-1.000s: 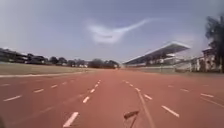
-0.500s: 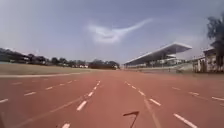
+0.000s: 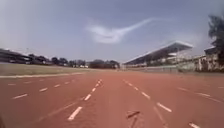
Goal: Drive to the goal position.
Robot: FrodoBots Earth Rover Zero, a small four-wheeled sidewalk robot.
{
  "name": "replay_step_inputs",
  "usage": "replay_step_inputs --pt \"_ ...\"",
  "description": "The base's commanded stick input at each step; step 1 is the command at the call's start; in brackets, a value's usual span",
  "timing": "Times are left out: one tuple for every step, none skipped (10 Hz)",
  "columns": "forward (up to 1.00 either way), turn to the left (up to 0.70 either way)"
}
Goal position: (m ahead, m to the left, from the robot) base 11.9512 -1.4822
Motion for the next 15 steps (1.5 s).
replay_step_inputs --pt "0.7 0.0" --pt "0.7 0.0" --pt "0.7 0.0" --pt "0.7 0.0" --pt "0.7 0.0" --pt "0.7 0.0" --pt "0.7 0.0" --pt "0.7 0.0" --pt "0.7 0.0" --pt "0.7 0.0" --pt "0.7 0.0" --pt "0.7 0.0" --pt "0.7 0.0" --pt "0.7 0.0" --pt "0.7 -0.35"
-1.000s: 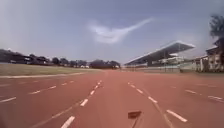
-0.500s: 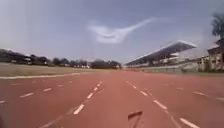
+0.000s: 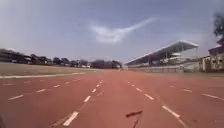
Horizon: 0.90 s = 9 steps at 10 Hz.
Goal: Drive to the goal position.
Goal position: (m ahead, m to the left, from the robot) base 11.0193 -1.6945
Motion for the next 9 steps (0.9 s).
replay_step_inputs --pt "0.7 -0.35" --pt "0.7 -0.35" --pt "0.7 -0.35" --pt "0.7 -0.35" --pt "0.7 -0.35" --pt "0.7 -0.35" --pt "0.7 -0.35" --pt "0.7 -0.35" --pt "0.7 -0.35"
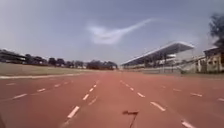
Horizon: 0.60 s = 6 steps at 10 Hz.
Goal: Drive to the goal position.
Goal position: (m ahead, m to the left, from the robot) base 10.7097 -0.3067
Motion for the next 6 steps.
replay_step_inputs --pt "0.7 -0.35" --pt "0.7 -0.35" --pt "0.7 -0.35" --pt "0.7 -0.35" --pt "0.7 -0.35" --pt "0.7 -0.35"
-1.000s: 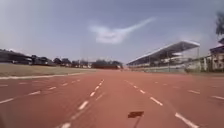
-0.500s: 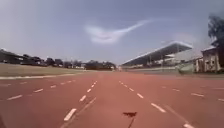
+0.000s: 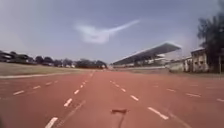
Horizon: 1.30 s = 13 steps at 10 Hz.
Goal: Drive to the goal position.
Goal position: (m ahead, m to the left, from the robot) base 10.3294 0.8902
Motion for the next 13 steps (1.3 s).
replay_step_inputs --pt "0.7 -0.35" --pt "0.7 -0.35" --pt "0.7 -0.35" --pt "0.7 -0.2" --pt "0.7 -0.04" --pt "0.7 0.0" --pt "0.7 0.0" --pt "0.7 0.0" --pt "0.7 0.0" --pt "0.7 0.0" --pt "0.7 0.0" --pt "0.7 0.0" --pt "0.7 0.0"
